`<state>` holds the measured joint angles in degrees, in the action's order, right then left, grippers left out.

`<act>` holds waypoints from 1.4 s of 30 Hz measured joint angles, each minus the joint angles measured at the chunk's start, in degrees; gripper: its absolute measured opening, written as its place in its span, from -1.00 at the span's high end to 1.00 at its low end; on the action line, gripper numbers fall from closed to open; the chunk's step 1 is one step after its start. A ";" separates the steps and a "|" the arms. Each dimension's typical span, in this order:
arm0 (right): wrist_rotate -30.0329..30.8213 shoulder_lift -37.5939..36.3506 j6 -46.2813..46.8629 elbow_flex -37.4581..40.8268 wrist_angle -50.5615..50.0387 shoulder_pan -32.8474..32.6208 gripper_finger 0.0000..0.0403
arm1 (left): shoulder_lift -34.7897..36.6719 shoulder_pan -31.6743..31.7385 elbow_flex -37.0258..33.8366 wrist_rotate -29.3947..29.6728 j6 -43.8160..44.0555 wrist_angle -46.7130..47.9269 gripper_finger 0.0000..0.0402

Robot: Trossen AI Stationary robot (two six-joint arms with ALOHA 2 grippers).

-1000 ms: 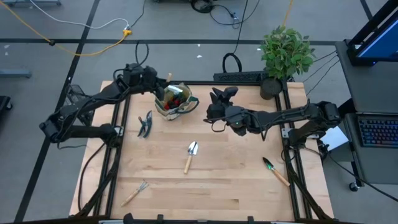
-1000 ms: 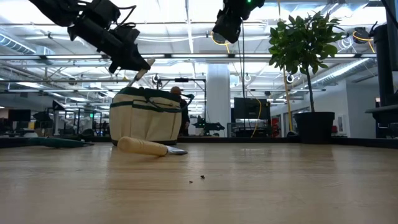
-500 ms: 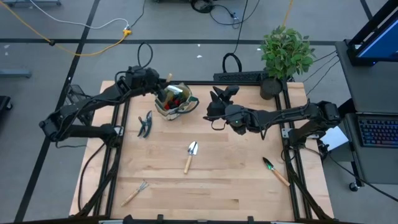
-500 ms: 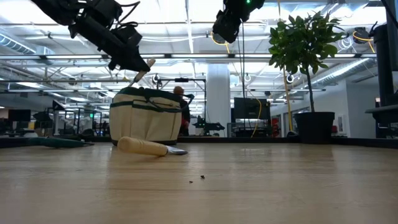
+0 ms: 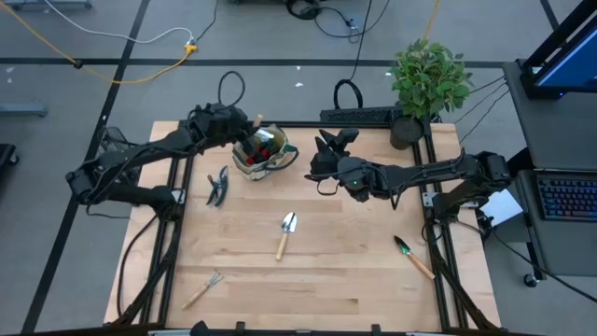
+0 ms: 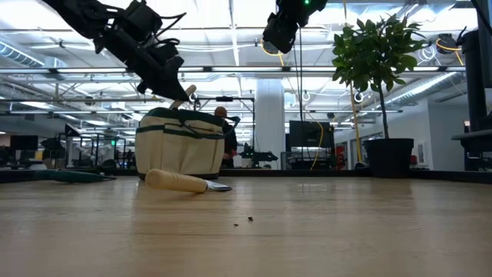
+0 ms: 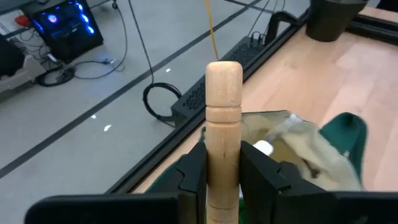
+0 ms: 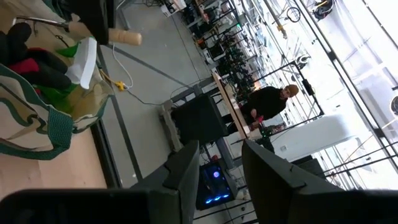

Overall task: Pick & Place Garden tools in Gardening bag
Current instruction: Put the top hand rake into the gardening bag, then put the hand rake into the gardening bag

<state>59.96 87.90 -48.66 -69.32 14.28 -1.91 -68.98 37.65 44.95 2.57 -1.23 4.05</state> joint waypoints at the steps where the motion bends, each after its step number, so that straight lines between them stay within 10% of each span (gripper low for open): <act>1: -0.01 0.00 0.00 0.00 0.01 0.00 0.42 | -0.22 0.01 0.00 0.05 -0.24 0.09 0.65; 23: -0.01 0.00 -0.05 0.00 0.01 0.09 0.42 | 0.00 -0.08 0.00 -1.05 -1.21 0.48 0.11; 42: 0.03 0.00 0.60 0.00 0.00 0.09 0.42 | 26.53 -8.32 0.00 -5.53 13.32 26.56 0.10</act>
<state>59.99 87.90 -48.07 -69.32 14.28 -1.83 -42.45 29.33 44.95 -2.96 12.10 30.61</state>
